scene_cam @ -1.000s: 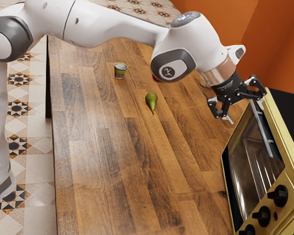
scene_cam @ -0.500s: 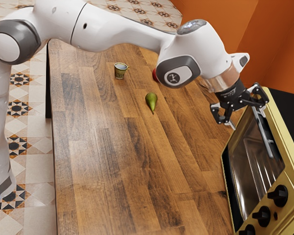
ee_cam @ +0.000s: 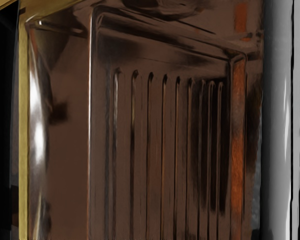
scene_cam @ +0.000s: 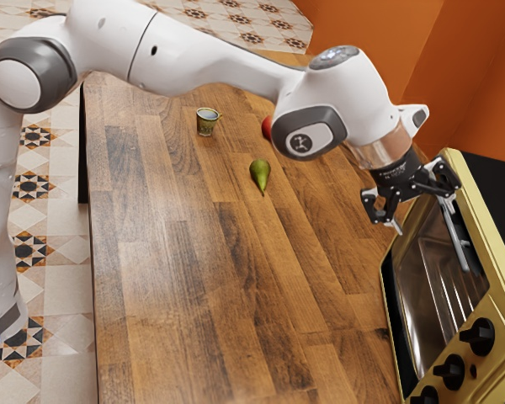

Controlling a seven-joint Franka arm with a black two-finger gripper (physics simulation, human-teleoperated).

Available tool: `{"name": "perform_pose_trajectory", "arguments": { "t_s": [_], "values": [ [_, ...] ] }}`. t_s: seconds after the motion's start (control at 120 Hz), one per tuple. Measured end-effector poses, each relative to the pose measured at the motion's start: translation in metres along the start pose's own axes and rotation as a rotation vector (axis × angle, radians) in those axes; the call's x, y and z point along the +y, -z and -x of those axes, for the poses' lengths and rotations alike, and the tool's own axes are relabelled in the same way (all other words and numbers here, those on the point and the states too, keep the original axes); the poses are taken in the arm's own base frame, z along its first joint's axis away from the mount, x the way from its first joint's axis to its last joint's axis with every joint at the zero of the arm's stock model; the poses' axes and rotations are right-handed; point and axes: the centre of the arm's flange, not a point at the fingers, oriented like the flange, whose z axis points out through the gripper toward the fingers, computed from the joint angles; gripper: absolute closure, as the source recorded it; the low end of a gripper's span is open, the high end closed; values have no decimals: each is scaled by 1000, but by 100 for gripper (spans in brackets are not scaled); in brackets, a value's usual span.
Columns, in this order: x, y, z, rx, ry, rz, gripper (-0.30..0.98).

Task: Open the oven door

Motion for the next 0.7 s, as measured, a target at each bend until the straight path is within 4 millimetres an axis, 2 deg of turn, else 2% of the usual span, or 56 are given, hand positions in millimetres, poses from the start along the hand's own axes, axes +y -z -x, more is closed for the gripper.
{"name": "perform_pose_trajectory", "arguments": {
  "t_s": [0.158, 0.292, 0.7],
  "values": [
    [-1, -1, -1, -9, 13, -3, 3],
    [-2, -2, -1, -19, 29, -7, 10],
    [-3, 1, -1, -22, 31, -24, 52]
  ]
}}
